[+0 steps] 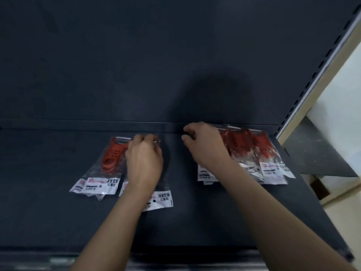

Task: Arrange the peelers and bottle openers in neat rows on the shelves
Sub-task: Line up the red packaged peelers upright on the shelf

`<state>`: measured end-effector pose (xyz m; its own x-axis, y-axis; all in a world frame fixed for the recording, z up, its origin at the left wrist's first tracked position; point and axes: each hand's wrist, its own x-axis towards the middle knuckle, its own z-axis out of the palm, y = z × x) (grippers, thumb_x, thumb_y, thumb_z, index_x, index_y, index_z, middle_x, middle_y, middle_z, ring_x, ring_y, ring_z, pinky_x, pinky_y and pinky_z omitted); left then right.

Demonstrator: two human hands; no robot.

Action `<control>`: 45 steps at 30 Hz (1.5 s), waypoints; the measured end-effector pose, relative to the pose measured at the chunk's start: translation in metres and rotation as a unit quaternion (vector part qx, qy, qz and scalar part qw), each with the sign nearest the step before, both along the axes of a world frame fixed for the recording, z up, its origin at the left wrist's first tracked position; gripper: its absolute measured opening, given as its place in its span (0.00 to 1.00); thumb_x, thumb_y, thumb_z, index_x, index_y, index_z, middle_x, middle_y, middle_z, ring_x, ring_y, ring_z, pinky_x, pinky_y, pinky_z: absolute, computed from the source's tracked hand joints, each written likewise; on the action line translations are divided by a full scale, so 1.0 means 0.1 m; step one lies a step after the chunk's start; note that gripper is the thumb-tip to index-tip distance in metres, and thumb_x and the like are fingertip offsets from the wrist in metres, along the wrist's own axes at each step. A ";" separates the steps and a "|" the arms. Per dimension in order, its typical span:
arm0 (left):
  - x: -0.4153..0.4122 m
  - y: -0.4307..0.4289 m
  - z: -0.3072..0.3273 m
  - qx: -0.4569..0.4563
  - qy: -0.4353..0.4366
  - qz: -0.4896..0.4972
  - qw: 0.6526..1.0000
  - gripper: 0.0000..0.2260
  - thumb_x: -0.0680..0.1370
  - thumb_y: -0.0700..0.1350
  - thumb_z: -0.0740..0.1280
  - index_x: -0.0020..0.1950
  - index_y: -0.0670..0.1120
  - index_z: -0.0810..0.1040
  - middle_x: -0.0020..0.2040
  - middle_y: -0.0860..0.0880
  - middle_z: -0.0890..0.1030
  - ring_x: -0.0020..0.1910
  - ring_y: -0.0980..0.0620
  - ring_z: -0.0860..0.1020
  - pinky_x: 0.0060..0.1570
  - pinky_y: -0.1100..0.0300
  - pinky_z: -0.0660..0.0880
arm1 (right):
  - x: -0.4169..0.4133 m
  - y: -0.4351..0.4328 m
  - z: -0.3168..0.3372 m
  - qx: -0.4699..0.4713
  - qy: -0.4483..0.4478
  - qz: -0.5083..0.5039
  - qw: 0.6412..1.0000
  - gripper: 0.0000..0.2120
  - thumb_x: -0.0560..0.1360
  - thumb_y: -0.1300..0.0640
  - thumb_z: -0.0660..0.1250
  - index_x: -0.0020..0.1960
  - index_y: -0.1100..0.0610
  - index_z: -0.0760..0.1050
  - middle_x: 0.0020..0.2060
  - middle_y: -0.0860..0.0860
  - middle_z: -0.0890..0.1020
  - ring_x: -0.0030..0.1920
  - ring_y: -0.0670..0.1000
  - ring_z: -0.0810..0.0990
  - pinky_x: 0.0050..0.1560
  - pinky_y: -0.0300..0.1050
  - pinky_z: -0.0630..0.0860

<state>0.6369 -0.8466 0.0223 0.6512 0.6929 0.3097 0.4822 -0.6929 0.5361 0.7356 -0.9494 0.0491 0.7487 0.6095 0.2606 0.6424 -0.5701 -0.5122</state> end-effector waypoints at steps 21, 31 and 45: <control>-0.62 0.73 -0.17 -0.013 0.039 0.047 0.998 0.10 0.75 0.43 0.66 0.55 0.45 0.79 0.49 0.41 0.78 0.51 0.40 0.71 0.52 0.49 0.68 | -0.60 0.75 -0.27 -0.116 0.060 -0.029 0.991 0.12 0.76 0.52 0.62 0.47 0.61 0.76 0.44 0.58 0.80 0.46 0.60 0.78 0.40 0.46 0.72; -0.07 -0.01 0.23 -0.048 -0.081 -0.077 0.993 0.13 0.75 0.45 0.65 0.59 0.49 0.79 0.52 0.43 0.77 0.53 0.44 0.72 0.57 0.48 0.70 | -0.21 0.04 0.16 -0.018 -0.003 -0.148 0.989 0.08 0.71 0.54 0.67 0.45 0.59 0.74 0.42 0.57 0.79 0.44 0.58 0.78 0.44 0.48 0.76; 0.83 -1.22 0.32 -0.021 -0.031 -0.146 0.989 0.13 0.76 0.50 0.64 0.58 0.49 0.79 0.55 0.46 0.76 0.56 0.46 0.70 0.59 0.49 0.68 | 0.65 -1.43 0.18 -0.044 0.008 -0.296 0.954 0.08 0.71 0.59 0.66 0.38 0.64 0.76 0.32 0.57 0.79 0.31 0.55 0.75 0.30 0.44 0.72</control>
